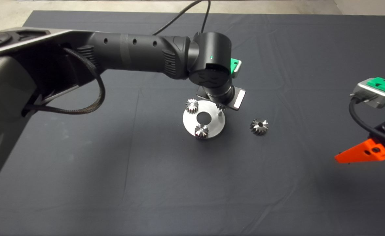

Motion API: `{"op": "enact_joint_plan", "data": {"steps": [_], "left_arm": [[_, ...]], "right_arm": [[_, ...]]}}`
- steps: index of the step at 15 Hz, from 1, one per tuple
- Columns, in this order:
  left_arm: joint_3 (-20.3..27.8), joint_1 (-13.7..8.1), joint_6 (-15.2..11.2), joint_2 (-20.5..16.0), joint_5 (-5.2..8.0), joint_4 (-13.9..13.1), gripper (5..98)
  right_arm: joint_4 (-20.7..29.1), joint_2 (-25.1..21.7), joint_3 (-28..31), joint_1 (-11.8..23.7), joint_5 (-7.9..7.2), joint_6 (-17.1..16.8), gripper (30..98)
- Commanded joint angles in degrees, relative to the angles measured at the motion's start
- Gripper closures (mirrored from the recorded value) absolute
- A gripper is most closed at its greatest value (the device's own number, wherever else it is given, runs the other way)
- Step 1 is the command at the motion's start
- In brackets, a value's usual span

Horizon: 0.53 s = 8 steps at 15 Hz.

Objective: Remove an incorrectly installed larger gear and replace it with the correct smaller gear

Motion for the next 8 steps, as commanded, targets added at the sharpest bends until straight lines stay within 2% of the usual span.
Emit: {"op": "enact_joint_plan", "data": {"steps": [1,3,8], "left_arm": [[0.18,-0.54,4.63,0.39,-1.18,1.98,70.7],[-0.77,0.51,6.89,0.57,-1.33,2.67,70.7],[-2.37,1.93,6.98,0.83,-1.5,6.29,70.7]], "right_arm": [[1.83,0.26,-0.02,1.02,0.13,0.3,30.8],[1.83,0.43,-0.02,1.02,0.13,0.3,30.8],[1.83,0.44,-0.02,1.02,0.05,0.3,30.8]]}}
